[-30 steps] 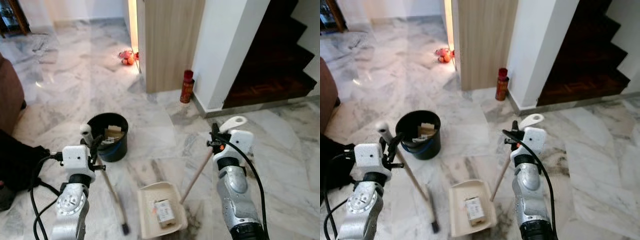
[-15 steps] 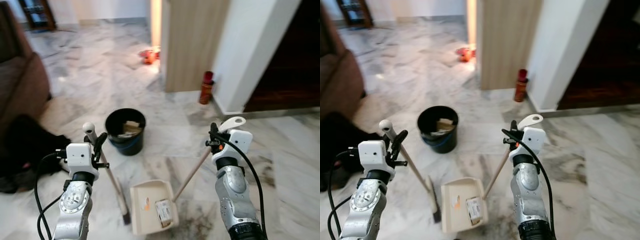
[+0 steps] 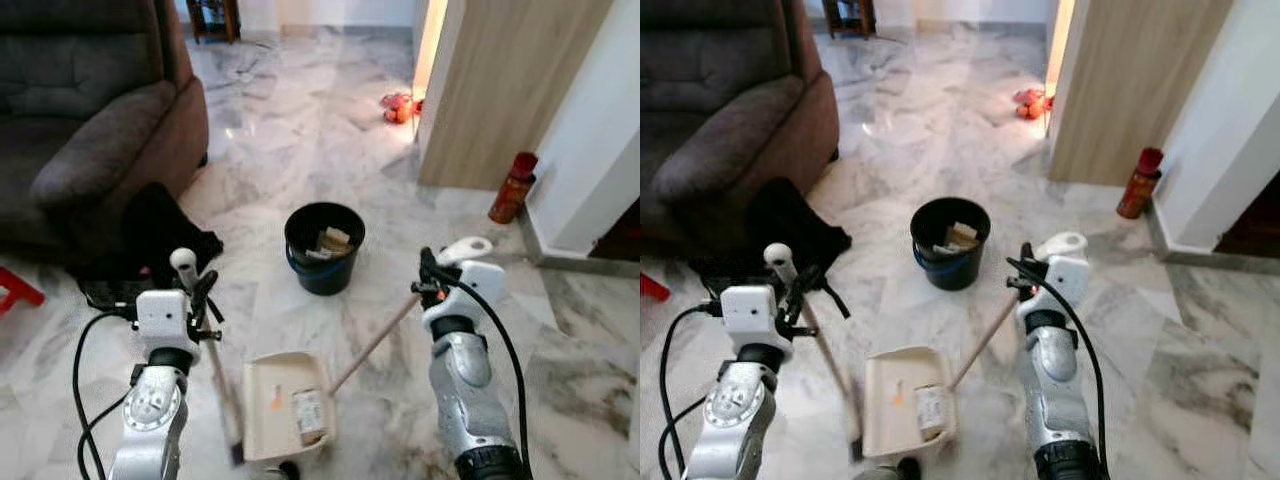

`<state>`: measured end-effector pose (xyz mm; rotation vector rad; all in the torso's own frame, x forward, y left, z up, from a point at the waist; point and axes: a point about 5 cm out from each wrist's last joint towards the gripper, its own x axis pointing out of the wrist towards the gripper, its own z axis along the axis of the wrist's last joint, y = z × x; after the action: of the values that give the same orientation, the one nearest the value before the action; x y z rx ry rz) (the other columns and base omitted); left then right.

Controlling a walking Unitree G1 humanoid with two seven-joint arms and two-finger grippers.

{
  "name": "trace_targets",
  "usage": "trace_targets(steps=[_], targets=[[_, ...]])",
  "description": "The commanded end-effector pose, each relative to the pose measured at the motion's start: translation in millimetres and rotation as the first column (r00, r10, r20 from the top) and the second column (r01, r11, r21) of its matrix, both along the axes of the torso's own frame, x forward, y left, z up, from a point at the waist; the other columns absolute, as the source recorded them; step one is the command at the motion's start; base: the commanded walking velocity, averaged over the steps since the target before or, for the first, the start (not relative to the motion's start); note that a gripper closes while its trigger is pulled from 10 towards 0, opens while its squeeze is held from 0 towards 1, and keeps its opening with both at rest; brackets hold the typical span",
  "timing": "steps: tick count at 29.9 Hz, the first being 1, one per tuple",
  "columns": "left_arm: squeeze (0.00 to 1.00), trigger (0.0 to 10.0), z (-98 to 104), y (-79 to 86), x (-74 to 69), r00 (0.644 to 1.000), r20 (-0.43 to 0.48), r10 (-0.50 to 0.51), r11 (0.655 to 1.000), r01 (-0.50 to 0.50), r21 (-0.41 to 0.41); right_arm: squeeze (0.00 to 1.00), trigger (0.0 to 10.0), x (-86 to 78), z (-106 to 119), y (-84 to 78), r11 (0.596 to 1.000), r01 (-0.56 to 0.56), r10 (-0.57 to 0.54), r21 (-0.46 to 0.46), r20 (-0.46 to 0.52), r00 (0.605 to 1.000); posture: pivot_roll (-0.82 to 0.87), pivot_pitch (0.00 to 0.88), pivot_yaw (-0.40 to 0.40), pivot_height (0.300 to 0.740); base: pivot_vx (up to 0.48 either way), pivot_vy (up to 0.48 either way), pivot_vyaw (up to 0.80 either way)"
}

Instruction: Sweep floor

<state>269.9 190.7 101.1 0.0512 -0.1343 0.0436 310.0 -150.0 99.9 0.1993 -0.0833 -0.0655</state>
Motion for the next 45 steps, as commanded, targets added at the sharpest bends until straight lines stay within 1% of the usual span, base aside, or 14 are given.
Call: trace_targets(steps=[1,11,16,19,23,35,45], targets=[[0.00,10.0,11.7,1.4,1.2,0.998,0.057,0.003,1.000,-0.003,0.012,0.00,10.0,3.6,10.5,0.6,1.000,0.001,-0.001,-0.003,0.038,0.999,0.11,0.082,-0.012,0.740,0.000,0.000,0.00],[0.00,10.0,11.1,0.2,1.7,0.999,0.048,-0.001,1.000,0.000,0.014,0.00,10.0,4.2,13.1,-0.8,1.000,0.005,-0.005,0.003,0.055,0.998,0.10,0.093,-0.011,0.740,0.000,0.000,0.00],[0.00,10.0,10.4,1.6,0.6,0.999,0.044,0.002,1.000,-0.003,0.021,0.00,10.0,4.0,19.3,0.6,1.000,-0.002,0.004,-0.029,0.096,0.995,0.11,0.100,-0.008,0.740,0.000,0.000,0.00],[0.00,10.0,11.2,2.0,0.4,0.999,0.047,-0.002,0.999,-0.001,0.047,0.00,10.0,3.7,19.3,1.8,1.000,-0.005,0.008,-0.030,0.097,0.995,0.11,0.103,-0.007,0.740,0.000,0.000,0.00],[0.00,10.0,11.0,1.3,0.0,0.999,0.048,-0.005,0.999,0.002,0.053,0.00,10.0,3.4,18.7,2.1,1.000,-0.004,0.007,-0.029,0.095,0.995,0.11,0.104,-0.007,0.740,0.000,0.000,0.00],[0.00,10.0,13.0,2.4,1.3,0.998,0.057,0.003,0.998,-0.007,0.061,0.00,10.0,4.2,17.4,3.3,1.000,-0.010,0.013,-0.029,0.086,0.996,0.11,0.107,-0.006,0.740,0.271,0.000,0.00],[0.00,10.0,13.0,9.0,-2.9,0.998,0.061,0.032,0.997,-0.036,0.075,0.00,10.0,4.1,17.2,3.1,0.999,-0.014,0.016,-0.030,0.082,0.996,0.11,0.112,-0.008,0.740,0.313,0.000,0.00]])
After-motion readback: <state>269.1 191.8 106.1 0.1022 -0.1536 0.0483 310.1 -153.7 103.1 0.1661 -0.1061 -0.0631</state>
